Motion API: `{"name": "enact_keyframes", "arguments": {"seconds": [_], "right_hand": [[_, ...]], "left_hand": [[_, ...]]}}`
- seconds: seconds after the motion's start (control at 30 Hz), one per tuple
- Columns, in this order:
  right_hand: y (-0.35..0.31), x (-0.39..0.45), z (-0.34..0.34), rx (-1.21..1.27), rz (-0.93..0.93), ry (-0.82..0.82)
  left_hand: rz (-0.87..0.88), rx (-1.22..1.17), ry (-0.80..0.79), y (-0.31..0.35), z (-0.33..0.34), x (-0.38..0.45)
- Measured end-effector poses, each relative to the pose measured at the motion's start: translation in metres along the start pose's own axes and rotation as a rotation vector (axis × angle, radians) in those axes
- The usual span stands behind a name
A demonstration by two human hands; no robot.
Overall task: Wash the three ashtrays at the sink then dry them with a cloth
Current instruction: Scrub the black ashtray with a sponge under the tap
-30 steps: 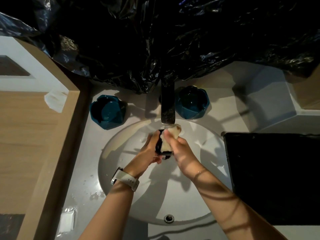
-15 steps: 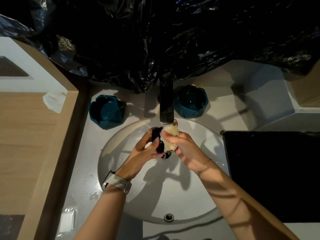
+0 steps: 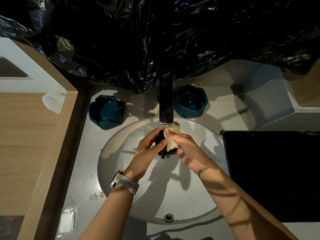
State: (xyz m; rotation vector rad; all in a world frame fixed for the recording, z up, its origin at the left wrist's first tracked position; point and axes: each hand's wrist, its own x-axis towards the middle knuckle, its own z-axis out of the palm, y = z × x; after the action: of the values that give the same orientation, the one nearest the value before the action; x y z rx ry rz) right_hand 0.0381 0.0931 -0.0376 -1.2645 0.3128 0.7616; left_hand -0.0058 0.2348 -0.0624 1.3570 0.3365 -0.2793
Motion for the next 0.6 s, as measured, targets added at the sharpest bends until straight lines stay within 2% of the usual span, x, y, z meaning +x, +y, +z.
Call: {"name": "enact_keyframes", "arguments": {"seconds": [0.1, 0.23, 0.33, 0.43, 0.47, 0.5, 0.6], "right_hand": [[0.003, 0.002, 0.0, -0.027, -0.045, 0.012], [0.008, 0.0, 0.005, -0.002, -0.083, -0.01], [0.0, 0.0, 0.004, -0.018, -0.082, -0.031], [-0.009, 0.002, -0.002, -0.004, -0.031, -0.074], [-0.01, 0.003, -0.003, 0.026, -0.013, -0.091], [-0.01, 0.004, -0.003, 0.081, 0.0, -0.112], [-0.007, 0.004, 0.001, 0.323, 0.049, -0.162]], "left_hand": [[-0.051, -0.111, -0.05, 0.006, -0.001, -0.001], [-0.172, -0.099, -0.073, 0.011, -0.001, -0.002], [-0.093, -0.111, -0.074, 0.011, -0.006, -0.004], [0.031, 0.119, -0.155, 0.011, -0.013, -0.003], [0.034, 0.128, -0.149, 0.011, -0.014, -0.002], [0.02, 0.075, -0.133, 0.01, -0.016, -0.002], [-0.154, -0.283, -0.068, 0.008, -0.012, -0.002]]}}
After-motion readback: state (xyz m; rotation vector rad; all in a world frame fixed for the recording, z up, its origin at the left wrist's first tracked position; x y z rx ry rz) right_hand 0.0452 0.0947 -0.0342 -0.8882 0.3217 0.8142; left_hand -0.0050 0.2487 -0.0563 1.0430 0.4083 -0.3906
